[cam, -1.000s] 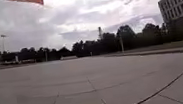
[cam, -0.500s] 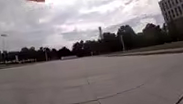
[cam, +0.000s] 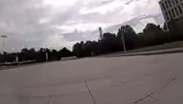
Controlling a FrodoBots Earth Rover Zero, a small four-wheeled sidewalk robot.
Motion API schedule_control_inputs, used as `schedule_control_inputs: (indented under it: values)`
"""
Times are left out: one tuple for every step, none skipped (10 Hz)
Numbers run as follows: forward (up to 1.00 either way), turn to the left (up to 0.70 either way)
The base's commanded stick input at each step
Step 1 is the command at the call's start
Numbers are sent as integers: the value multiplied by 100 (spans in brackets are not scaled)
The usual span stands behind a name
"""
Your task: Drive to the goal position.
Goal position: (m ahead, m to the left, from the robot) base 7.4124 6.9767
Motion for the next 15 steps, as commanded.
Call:
schedule_control_inputs:
  values:
    - [70, 0]
    - [70, 0]
    - [70, 0]
    - [70, 0]
    - [70, 0]
    - [70, 0]
    - [70, 0]
    - [70, 0]
    - [70, 0]
    - [70, 0]
    - [70, 0]
    - [70, 0]
    - [70, 0]
    - [70, 0]
    - [70, 0]
